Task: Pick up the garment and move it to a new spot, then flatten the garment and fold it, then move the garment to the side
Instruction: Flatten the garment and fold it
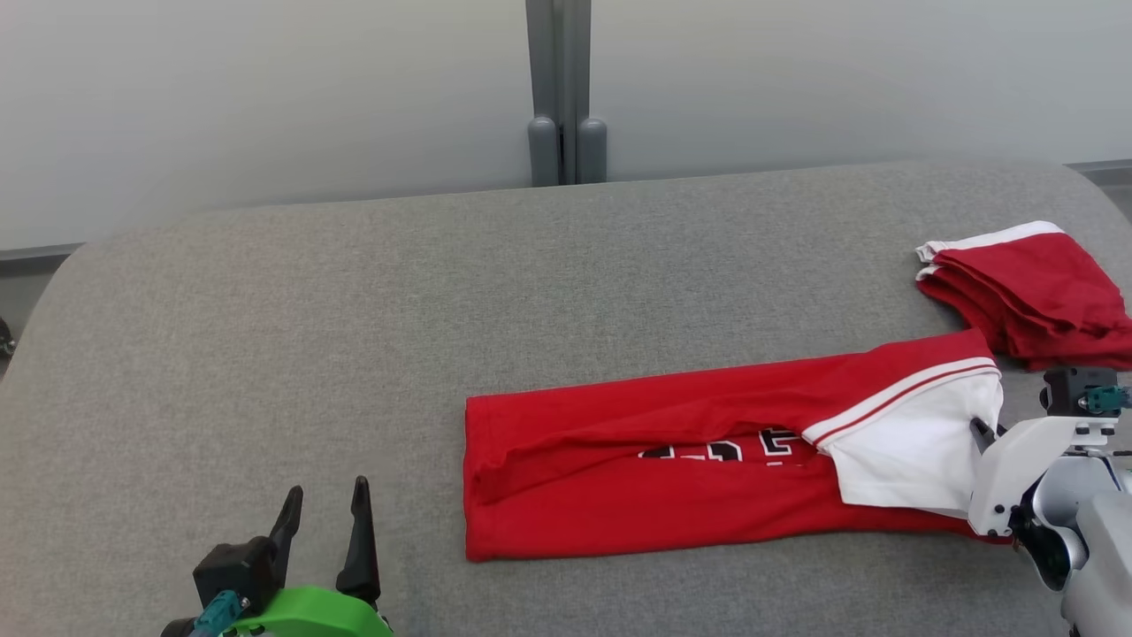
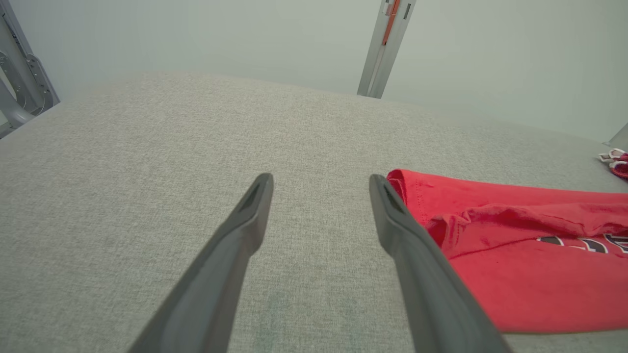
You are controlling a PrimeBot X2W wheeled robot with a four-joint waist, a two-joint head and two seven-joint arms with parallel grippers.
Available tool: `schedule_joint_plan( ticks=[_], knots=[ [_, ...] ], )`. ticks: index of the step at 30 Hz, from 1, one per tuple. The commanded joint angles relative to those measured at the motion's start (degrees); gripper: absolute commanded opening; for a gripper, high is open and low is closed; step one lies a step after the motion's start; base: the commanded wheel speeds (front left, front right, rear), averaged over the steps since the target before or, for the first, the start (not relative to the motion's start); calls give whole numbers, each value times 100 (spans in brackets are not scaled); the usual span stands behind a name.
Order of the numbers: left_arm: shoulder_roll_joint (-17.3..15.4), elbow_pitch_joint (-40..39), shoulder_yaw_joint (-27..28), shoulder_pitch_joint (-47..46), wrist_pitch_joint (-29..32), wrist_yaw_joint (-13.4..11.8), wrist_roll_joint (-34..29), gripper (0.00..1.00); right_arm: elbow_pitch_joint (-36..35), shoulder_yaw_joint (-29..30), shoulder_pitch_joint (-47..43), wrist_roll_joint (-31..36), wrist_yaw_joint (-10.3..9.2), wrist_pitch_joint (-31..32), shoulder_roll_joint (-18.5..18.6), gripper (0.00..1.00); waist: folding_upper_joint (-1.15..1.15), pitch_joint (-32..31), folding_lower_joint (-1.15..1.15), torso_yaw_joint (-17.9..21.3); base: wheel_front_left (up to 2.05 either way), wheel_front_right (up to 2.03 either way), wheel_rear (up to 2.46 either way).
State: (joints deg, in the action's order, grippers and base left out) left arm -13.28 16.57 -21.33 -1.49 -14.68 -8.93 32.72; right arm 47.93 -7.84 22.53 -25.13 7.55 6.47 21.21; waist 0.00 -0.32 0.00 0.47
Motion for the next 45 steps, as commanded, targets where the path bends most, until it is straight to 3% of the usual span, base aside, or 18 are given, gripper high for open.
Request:
schedule_joint_plan(
  ticks=[1,8,16,23,27,31,45],
  knots=[
    [-5,-15,-8,73,5,-13,-5,100,-74,-7,-93,-78,-14,-12,58,0,0,-21,0,112,0,0,0],
    [-18,5,-61,33,20,-3,-13,100,-766,-307,-254,-353,-13,-65,-89,0,0,-48,0,73,0,0,0],
    [3,36,-61,65,6,-8,41,100,-2450,-861,-694,-533,-11,176,-240,0,0,-114,0,-205,0,0,0],
    [4,37,-79,10,-2,2,37,100,-3220,-1148,-918,-535,-11,440,-839,0,0,-97,0,-441,0,0,0],
    [-6,40,-112,-97,11,29,24,100,-3009,-1373,-692,-560,-10,397,-1487,0,0,-33,0,-634,0,0,0],
    [34,70,-161,-208,28,58,5,100,-2567,-1610,-478,-639,-10,293,-1720,0,0,31,0,-842,0,0,0],
    [199,298,-241,-460,-8,152,-13,100,-800,-2566,437,-1526,-8,-230,-1825,0,0,188,0,-1402,0,0,0]
  ],
)
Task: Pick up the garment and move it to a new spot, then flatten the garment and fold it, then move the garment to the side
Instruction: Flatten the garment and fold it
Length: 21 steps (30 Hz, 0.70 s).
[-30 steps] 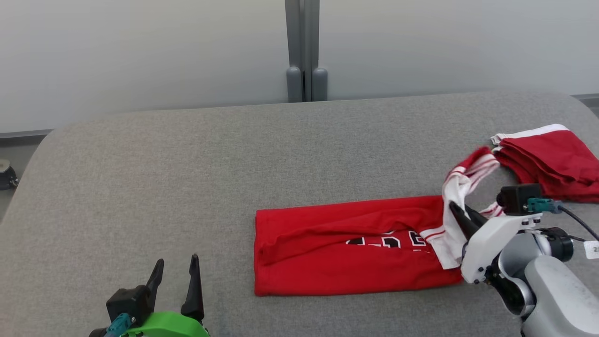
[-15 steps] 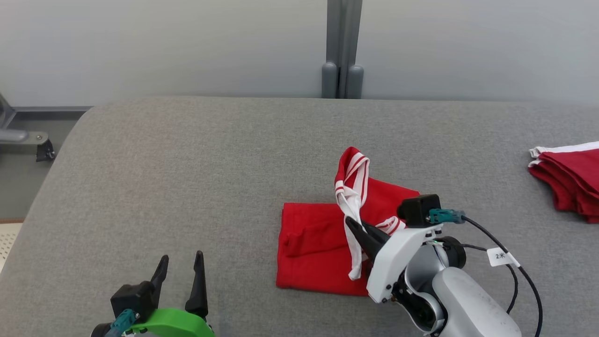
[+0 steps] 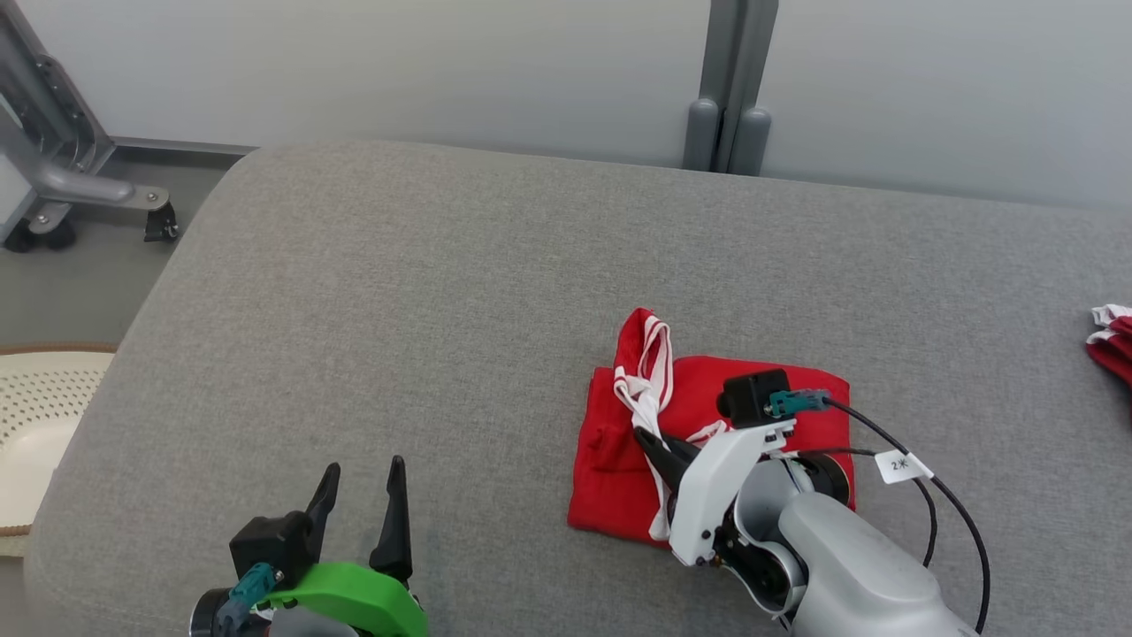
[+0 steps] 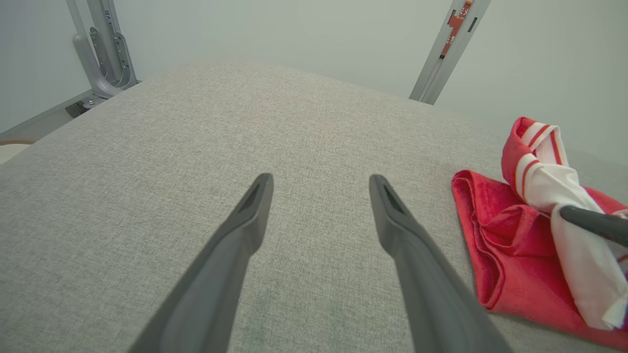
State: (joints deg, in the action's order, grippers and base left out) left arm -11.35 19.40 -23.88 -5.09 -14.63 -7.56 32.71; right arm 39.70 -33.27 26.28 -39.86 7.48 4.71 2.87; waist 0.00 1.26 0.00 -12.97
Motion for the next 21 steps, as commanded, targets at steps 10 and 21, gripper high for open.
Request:
schedule_joint_plan(
  ticks=[10,21],
  knots=[
    [52,125,64,-95,-47,49,-28,100,308,-859,450,-833,-2,-574,12,100,0,-77,0,19,0,0,0],
    [65,64,81,51,-51,36,-59,100,214,-870,714,-776,-2,-1360,17,100,0,-219,0,450,0,0,0]
  ],
)
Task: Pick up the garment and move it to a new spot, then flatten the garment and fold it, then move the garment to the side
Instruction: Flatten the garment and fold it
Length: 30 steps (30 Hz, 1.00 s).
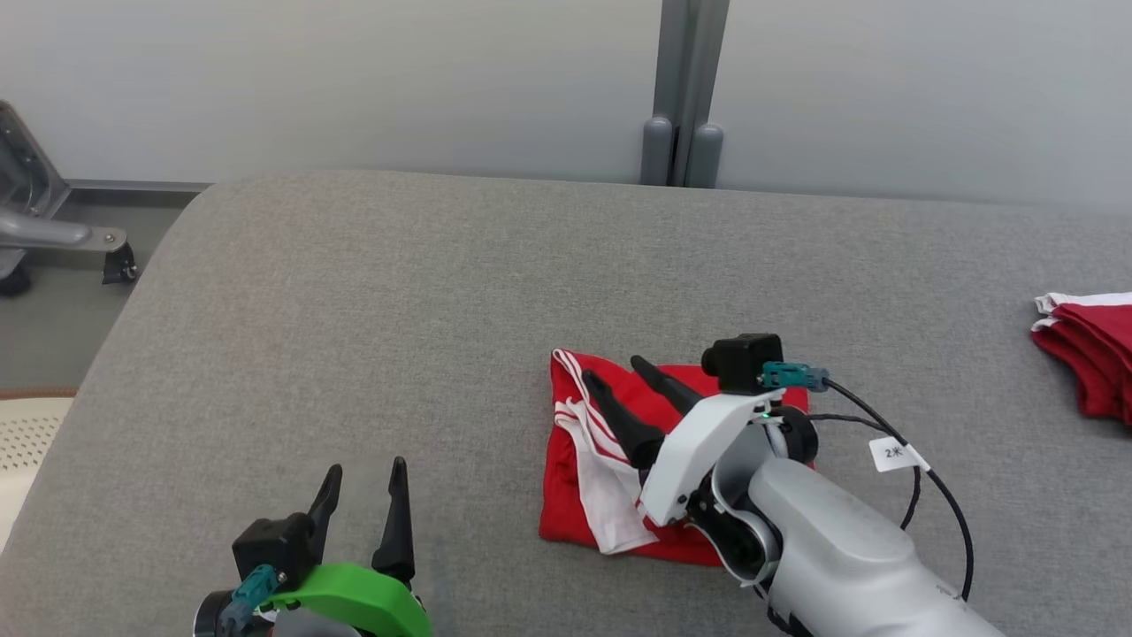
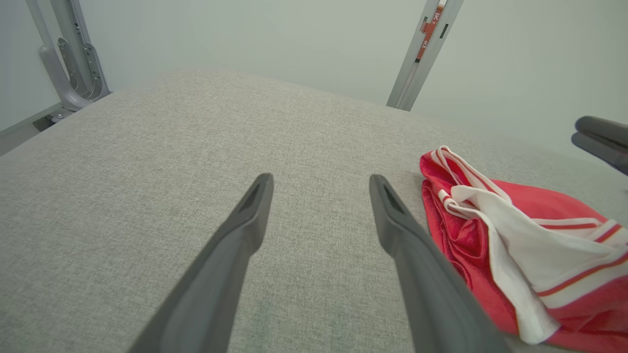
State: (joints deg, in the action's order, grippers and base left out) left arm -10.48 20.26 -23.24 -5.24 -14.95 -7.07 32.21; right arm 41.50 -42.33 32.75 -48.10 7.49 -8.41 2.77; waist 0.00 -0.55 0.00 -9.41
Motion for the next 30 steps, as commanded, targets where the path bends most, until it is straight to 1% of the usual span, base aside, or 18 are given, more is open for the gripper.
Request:
schedule_joint_plan(
  ticks=[1,7,9,11,12,13,14,16,22,25,28,30],
  knots=[
    [-24,-28,17,71,-20,-12,-13,100,87,101,70,107,-3,-92,36,100,0,-41,0,116,0,0,0],
    [-50,-61,24,109,-22,-31,-25,100,353,559,-16,534,-3,-354,289,100,0,-49,0,231,0,0,0],
    [-64,-82,23,116,-23,-36,-29,100,452,661,-66,808,-3,-435,433,100,0,-41,0,253,0,0,0],
    [-70,-92,15,120,-23,-34,-30,100,567,732,-180,1009,-3,-471,484,100,0,-29,0,259,0,0,0],
    [-76,-100,8,117,-23,-31,-31,100,602,772,-233,1088,-3,-480,472,80,0,-23,0,255,0,0,0],
    [-79,-103,0,112,-19,-28,-33,100,626,796,-266,1129,-3,-475,460,73,0,-18,0,249,0,0,0],
    [-87,-102,-6,103,-12,-29,-34,100,649,833,-307,1175,-3,-474,450,71,0,-11,0,242,0,0,0],
    [-98,-106,-8,91,-2,-40,-31,100,675,883,-398,1235,-3,-487,431,81,0,2,0,230,0,0,0],
    [-124,-109,-26,59,9,-41,-19,100,669,923,-569,1322,-3,-462,256,85,0,27,0,143,0,0,0],
    [-130,-108,-43,39,11,-42,-15,100,669,923,-601,1360,-3,-473,188,85,0,27,0,81,0,0,0],
    [-137,-102,-56,47,11,-44,-5,100,658,934,-628,1385,-3,-503,139,91,0,10,0,38,0,0,0],
    [-140,-92,-55,71,9,-55,7,100,636,950,-625,1447,-3,-530,113,97,0,-22,0,35,0,0,0]
  ],
)
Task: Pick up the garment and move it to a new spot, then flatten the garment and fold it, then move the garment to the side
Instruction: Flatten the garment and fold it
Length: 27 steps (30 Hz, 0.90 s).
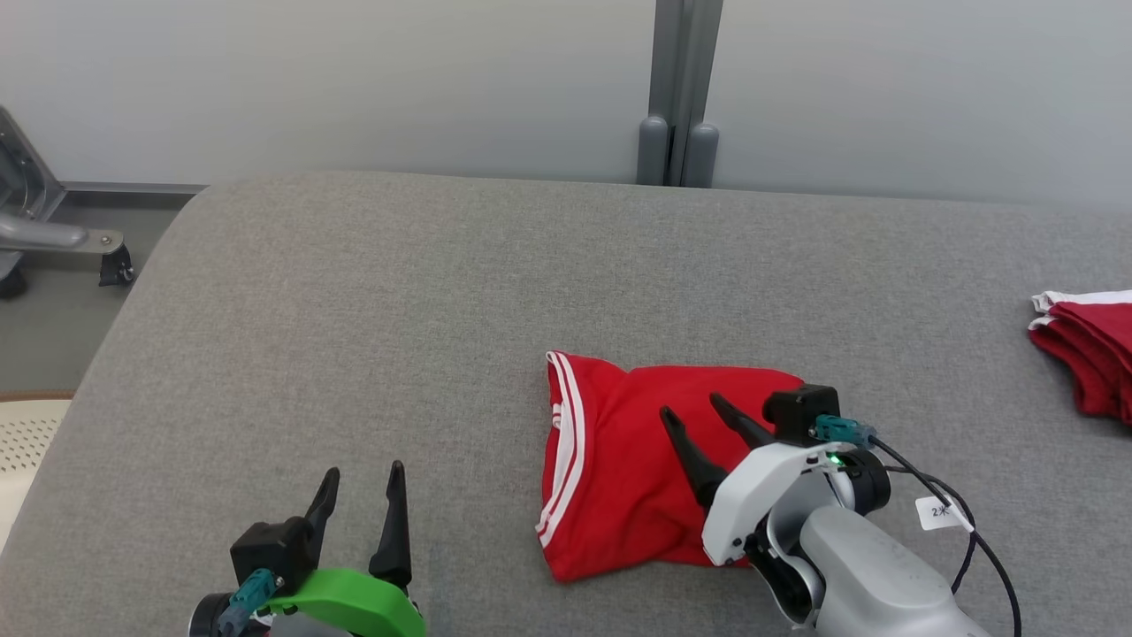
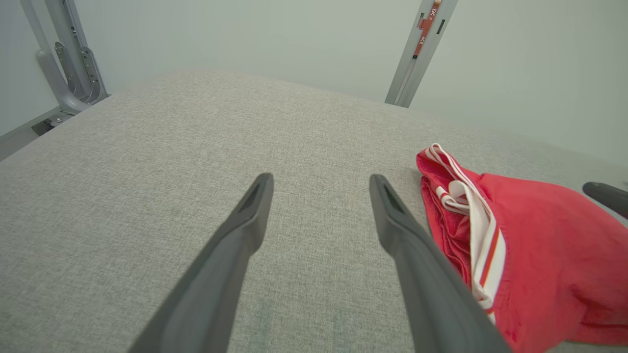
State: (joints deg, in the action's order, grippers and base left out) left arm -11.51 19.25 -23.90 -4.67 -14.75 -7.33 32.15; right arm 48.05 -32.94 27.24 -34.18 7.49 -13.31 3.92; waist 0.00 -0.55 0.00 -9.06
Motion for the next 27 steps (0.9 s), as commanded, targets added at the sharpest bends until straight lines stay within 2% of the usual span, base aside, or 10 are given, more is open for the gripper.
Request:
schedule_joint_plan(
  ticks=[1,6,11,20,27],
  knots=[
    [-29,9,10,33,-13,-29,15,100,-33,32,-84,90,-3,-56,-11,98,0,-48,0,9,0,0,0],
    [44,-1,-15,90,-26,-14,26,100,-147,294,-177,289,-3,-147,8,100,0,-217,0,156,0,0,0],
    [106,-12,-31,102,-39,2,-15,100,-468,949,-480,682,-3,-193,115,100,0,-401,0,393,0,0,0],
    [218,-46,35,276,-43,-31,-53,100,-1803,2624,-1693,1714,-3,-187,66,100,0,-610,0,838,0,0,0],
    [249,-188,274,508,-43,-33,-100,100,-2729,3225,-2472,2181,-3,-142,-75,100,0,-657,0,1068,0,0,0]
  ],
)
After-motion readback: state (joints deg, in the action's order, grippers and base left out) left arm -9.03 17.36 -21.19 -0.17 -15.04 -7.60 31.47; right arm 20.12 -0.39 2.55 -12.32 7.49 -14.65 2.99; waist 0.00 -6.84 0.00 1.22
